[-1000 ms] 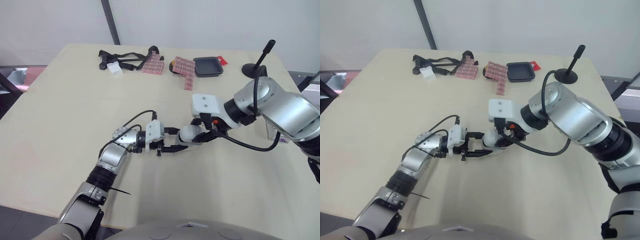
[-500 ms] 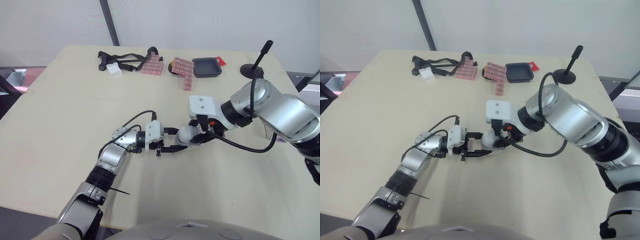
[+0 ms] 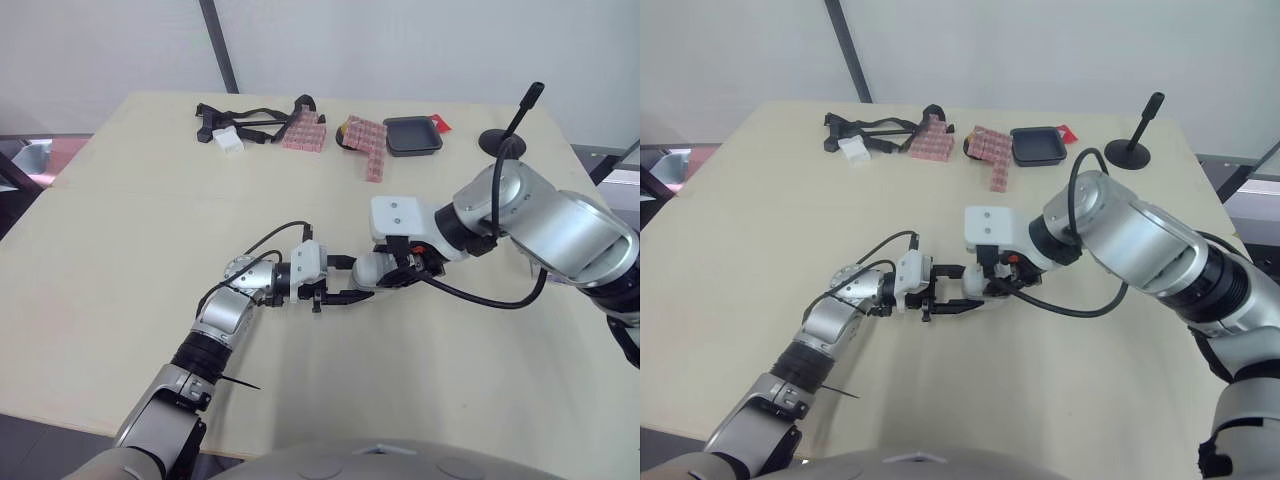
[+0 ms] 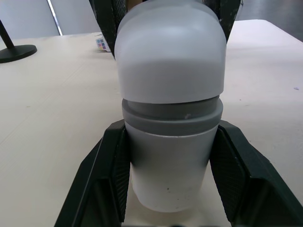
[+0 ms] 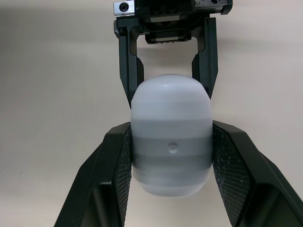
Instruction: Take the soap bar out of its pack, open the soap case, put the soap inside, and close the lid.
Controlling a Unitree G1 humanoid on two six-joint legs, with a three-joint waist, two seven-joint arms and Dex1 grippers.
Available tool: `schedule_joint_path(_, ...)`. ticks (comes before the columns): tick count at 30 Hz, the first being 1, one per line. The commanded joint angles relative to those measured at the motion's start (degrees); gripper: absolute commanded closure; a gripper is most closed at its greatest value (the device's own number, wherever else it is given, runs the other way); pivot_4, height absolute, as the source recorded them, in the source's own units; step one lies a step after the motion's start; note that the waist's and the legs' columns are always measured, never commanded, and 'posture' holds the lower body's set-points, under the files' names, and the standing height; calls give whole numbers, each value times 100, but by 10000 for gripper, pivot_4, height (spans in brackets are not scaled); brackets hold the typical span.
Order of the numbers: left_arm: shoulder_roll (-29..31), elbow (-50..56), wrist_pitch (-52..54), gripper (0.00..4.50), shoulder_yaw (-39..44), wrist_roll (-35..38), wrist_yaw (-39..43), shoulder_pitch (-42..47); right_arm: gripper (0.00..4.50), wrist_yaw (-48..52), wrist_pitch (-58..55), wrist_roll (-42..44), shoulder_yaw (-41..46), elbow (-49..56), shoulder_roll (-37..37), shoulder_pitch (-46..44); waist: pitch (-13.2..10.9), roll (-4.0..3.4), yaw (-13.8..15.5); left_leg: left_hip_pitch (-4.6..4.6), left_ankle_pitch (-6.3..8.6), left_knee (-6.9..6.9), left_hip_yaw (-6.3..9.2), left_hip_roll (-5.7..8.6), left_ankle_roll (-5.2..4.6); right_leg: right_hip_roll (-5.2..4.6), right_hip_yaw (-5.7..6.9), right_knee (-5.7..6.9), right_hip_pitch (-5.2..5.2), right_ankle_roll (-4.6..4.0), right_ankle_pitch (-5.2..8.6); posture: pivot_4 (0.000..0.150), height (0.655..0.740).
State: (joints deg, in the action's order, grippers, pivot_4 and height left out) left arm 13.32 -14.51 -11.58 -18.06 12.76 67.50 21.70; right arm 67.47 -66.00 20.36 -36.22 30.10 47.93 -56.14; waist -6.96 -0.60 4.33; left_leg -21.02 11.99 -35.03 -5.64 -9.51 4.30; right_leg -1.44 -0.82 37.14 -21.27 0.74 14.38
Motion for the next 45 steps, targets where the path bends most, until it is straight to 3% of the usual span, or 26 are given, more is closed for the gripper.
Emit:
schedule_joint_path(1,9,39,34,26046,35,-24,-93,64,25665,-28,-19,-57,-283,11,-53,28,0,0,-5,5,0,4,0,0,0,0,0,-3,5,0,0,1500,7400)
schedule_joint_path(35,23,104,93,26046,34,2,-121,52,25665,49,97,-424,-707,-489,-120,30,3,5,-60,67,-2,36,1,1,6,-3,1,-37,73,-1,1,1500,7400)
schedule_joint_path(36,24,109,96,26046,32,2,-120,48,17666,45,69,-409,-692,-487,-125,36,3,5,-61,68,-2,37,1,1,7,-2,1,-38,74,-1,1,1500,7400)
schedule_joint_path(41,37,135,99,26046,23,3,-113,23,2459,63,54,-367,-646,-488,-103,48,-12,4,-50,40,-4,39,1,4,6,-5,2,-48,48,0,0,1500,7400)
schedule_joint_path(42,41,142,99,26046,22,5,-110,16,176,59,65,-365,-629,-493,-94,51,-12,4,-48,26,-3,40,0,4,6,-2,2,-49,37,1,0,1500,7400)
schedule_joint_path(45,44,149,102,26046,20,2,-108,12,176,76,113,-338,-534,-498,-40,78,-12,5,-34,4,-1,41,2,-2,9,9,6,-60,24,1,-1,1500,7400)
